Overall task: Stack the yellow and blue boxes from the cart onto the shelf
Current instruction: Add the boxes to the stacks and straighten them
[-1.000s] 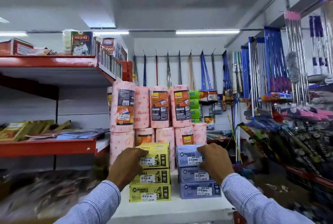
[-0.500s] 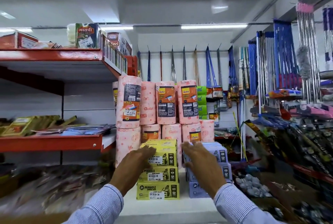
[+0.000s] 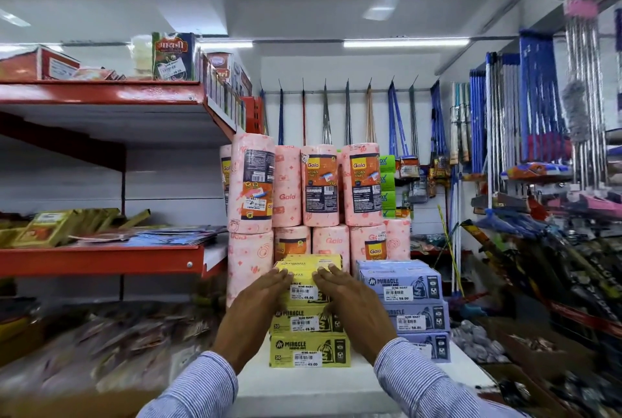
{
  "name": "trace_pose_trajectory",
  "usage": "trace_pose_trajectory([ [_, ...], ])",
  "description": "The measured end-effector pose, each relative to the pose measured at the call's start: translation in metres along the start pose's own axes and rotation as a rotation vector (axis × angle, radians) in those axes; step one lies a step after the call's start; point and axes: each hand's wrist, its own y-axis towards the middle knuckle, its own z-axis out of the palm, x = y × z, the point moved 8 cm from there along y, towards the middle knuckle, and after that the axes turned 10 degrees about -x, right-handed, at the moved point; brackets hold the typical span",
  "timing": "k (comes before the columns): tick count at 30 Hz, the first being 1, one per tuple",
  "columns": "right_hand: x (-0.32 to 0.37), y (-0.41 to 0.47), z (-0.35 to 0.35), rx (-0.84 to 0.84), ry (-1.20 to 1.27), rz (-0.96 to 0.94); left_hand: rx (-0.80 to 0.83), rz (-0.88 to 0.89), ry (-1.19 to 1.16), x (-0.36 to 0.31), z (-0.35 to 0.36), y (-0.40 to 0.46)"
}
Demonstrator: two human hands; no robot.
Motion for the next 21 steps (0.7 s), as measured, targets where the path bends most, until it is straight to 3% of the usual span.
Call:
trace_pose_trajectory([
  [6, -0.001, -0.012, -0.005, -0.010, -0.070, -0.086, -0.028, 0.138, 0.095, -0.027, 0.001, -0.002],
  [12, -0.065, -0.044, -0.043, -0.065, -0.251, -0.063, -0.045, 0.307, -0.044, -0.110, 0.028, 0.013],
  [21, -0.125, -0.058, -0.050, 0.056, -0.359, -0.019, -0.016, 0.188, -0.161, -0.148, 0.067, 0.031],
])
